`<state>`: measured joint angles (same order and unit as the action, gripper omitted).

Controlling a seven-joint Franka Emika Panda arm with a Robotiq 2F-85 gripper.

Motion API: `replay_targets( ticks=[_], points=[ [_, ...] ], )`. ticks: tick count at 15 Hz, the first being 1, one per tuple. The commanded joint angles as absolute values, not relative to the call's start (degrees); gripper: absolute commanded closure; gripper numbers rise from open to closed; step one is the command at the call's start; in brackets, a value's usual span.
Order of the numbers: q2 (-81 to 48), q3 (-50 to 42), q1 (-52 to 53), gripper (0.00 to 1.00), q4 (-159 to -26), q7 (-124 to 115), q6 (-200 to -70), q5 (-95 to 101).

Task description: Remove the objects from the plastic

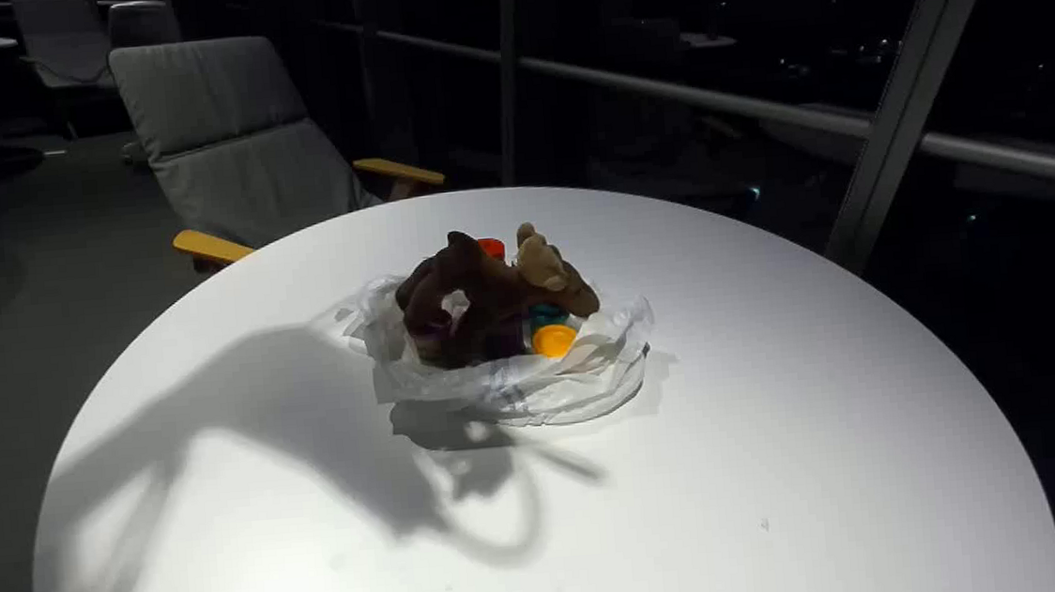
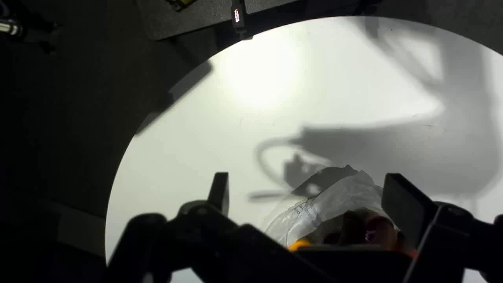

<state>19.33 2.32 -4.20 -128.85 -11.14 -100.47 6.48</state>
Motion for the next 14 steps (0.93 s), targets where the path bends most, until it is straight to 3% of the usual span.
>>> replay_targets(
  ticks=[1,14],
  points=[
    [19.3,1.7,-3.6,0.00,-128.6,-11.3,-100.4,6.6],
    [19.4,1.8,-3.6,0.00,-128.0,-11.3,-100.4,6.6]
  ],
)
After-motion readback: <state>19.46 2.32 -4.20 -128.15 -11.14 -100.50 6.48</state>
